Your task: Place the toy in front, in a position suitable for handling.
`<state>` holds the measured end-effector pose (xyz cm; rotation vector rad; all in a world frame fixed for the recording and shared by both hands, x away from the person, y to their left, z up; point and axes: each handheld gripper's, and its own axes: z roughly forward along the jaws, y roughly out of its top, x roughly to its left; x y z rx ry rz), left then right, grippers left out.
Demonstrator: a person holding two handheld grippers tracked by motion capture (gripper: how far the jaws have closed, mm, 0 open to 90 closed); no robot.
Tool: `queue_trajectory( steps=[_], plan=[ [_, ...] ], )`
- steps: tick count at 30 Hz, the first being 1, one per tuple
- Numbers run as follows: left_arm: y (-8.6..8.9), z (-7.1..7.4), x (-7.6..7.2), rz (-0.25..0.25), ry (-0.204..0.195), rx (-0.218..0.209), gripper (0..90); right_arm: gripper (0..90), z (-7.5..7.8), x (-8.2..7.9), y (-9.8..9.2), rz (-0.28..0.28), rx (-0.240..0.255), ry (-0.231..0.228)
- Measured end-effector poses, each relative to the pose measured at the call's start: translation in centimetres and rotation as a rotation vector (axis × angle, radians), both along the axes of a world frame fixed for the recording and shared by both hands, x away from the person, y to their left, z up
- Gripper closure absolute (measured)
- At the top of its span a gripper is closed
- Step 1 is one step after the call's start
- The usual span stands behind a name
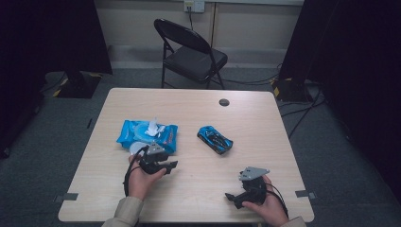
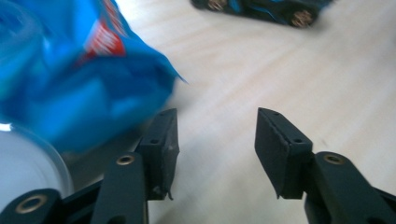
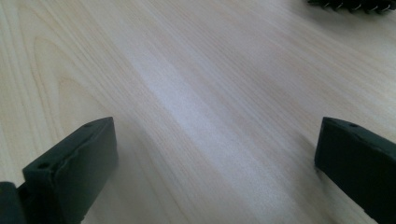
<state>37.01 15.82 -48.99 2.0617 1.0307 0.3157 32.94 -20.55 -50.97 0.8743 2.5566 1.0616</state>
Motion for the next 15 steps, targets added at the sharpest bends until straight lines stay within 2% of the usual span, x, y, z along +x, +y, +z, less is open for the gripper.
queue_trajectory(
  steps=[2,6,8,11,13,15],
  plan=[
    [0.1,-0.3,-1.0,-0.008,0.007,-0.008,40.8,0.0,0.0,0.0,0.0,0.000,0.000,0.000],
    [0.5,-0.8,-2.5,-0.055,-0.006,0.037,31.1,0.0,0.0,0.0,0.0,-0.006,0.000,0.000],
    [0.8,-1.1,-3.1,-0.068,-0.006,0.049,29.8,0.0,0.0,0.0,0.1,-0.014,0.003,0.000],
    [1.1,-1.5,-3.6,-0.104,-0.032,0.052,24.7,0.0,0.0,-0.1,0.1,-0.026,0.003,0.004],
    [1.1,-1.6,-3.8,-0.129,-0.039,0.062,20.6,4.1,0.2,0.0,0.2,-0.032,-0.002,0.010],
    [1.0,-1.6,-3.8,-0.142,-0.041,0.077,16.6,15.5,0.6,0.2,0.1,-0.031,-0.001,0.016]
  ],
)
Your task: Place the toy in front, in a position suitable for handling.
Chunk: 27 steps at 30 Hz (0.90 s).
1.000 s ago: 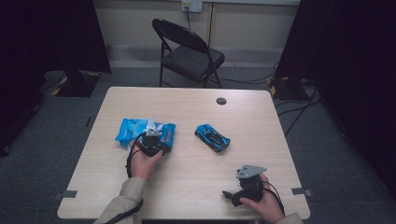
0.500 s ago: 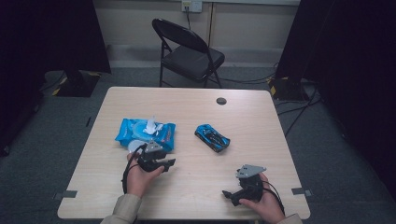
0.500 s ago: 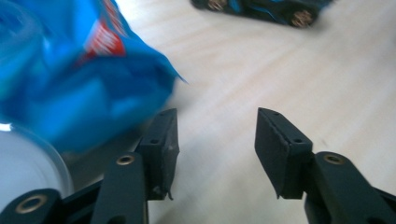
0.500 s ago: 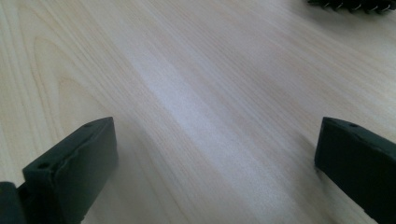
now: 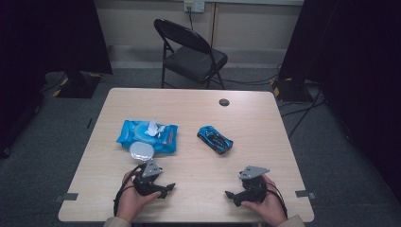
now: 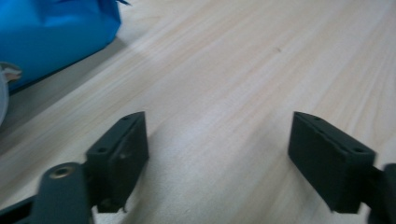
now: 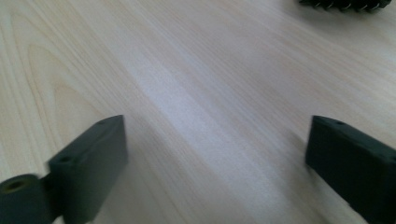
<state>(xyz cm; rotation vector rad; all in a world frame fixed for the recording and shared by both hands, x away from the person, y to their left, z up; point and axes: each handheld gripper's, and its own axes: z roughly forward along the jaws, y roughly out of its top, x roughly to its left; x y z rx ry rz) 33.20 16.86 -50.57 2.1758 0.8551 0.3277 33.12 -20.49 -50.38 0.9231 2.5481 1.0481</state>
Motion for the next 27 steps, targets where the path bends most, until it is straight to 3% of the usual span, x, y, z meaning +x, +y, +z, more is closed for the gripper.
queue_trajectory(
  steps=[3,6,16,23,27],
  plan=[
    [-0.2,0.0,-0.1,-0.011,-0.008,0.022,14.3,14.0,0.6,0.8,-0.2,-0.014,0.042,0.023],
    [-0.2,0.0,-0.1,-0.011,-0.008,0.022,13.8,14.0,1.2,1.8,-0.1,-0.031,0.024,0.017],
    [-0.3,0.0,-0.1,-0.014,-0.007,0.025,12.8,12.9,3.5,7.3,1.5,-0.100,0.067,-0.034],
    [-0.4,-0.1,0.0,-0.021,-0.002,0.029,10.1,13.0,3.7,10.3,3.1,-0.088,0.024,-0.028],
    [-0.4,-0.1,0.0,-0.021,-0.002,0.028,10.1,13.0,3.7,11.0,3.5,-0.086,0.042,-0.030]
  ],
)
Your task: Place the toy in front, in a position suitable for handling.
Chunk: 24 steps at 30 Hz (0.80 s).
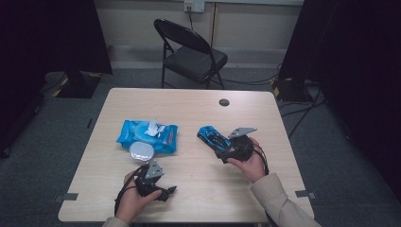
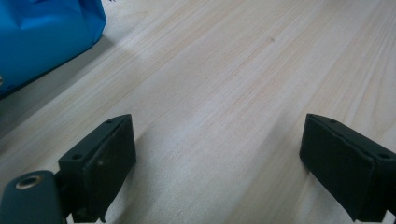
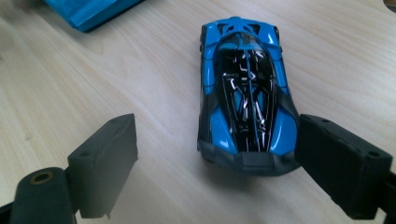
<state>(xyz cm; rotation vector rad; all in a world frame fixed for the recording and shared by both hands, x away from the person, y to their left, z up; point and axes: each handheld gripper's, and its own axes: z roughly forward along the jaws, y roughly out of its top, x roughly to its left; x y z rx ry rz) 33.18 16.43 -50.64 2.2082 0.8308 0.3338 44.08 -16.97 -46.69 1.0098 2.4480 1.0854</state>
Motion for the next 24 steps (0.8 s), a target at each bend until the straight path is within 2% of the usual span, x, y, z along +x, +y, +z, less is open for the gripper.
queue_trajectory(
  steps=[9,14,16,24],
  plan=[
    [0.0,0.0,0.0,0.002,0.000,0.001,10.0,13.0,-0.3,2.0,0.0,-0.025,0.039,0.027],
    [-0.1,0.0,0.0,0.005,0.000,0.001,9.6,13.0,-1.0,3.3,0.8,-0.024,0.032,0.034],
    [-0.1,0.0,0.0,0.005,0.000,0.000,9.6,13.0,-1.3,3.8,1.1,-0.020,0.047,0.044],
    [-0.1,0.0,0.0,0.005,0.001,0.000,9.6,12.6,-2.5,5.3,2.4,-0.012,0.026,0.070]
  ],
)
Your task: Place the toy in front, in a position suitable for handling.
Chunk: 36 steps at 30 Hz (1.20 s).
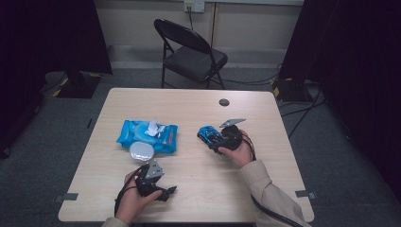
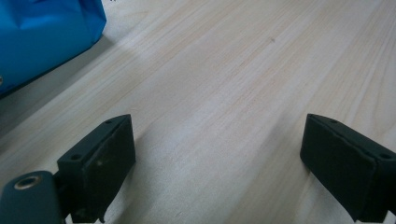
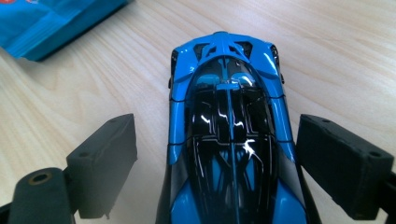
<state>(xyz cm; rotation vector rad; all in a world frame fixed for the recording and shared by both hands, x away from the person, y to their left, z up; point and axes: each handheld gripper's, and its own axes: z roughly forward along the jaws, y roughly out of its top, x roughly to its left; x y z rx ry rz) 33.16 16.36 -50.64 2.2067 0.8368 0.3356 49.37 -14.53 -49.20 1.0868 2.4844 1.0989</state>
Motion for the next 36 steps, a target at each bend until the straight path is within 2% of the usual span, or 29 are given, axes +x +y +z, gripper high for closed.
queue_trajectory(
  steps=[2,7,9,11,15,17,19,25,36],
  plan=[
    [0.0,0.0,0.0,0.000,0.000,0.000,9.6,12.6,-0.2,0.2,0.2,-0.005,-0.017,-0.002],
    [0.0,0.0,0.0,0.000,0.000,0.000,9.6,12.6,-0.8,0.5,0.6,0.001,-0.022,0.004],
    [0.0,0.0,0.0,-0.001,-0.001,0.000,9.6,12.5,-1.0,0.3,0.9,-0.001,-0.064,-0.011],
    [0.0,0.0,0.0,0.000,0.000,0.000,9.6,12.6,-1.2,0.3,0.9,0.000,-0.070,-0.008],
    [0.0,0.0,0.0,0.000,0.000,0.000,9.6,14.6,-1.3,0.1,0.9,-0.002,-0.089,-0.030],
    [0.0,0.0,0.0,0.000,0.000,0.000,9.6,15.9,-1.4,0.0,0.9,-0.022,-0.075,-0.037],
    [0.0,0.0,0.0,0.000,-0.001,0.001,9.6,25.1,-1.2,-0.1,0.8,-0.045,-0.076,-0.047],
    [0.0,0.0,0.0,0.000,0.000,0.000,9.6,26.0,-1.1,-0.2,0.4,-0.030,-0.078,-0.036],
    [0.0,0.0,0.0,0.000,0.000,0.000,9.6,26.3,-0.9,-0.8,0.0,-0.023,-0.091,-0.056]
  ],
)
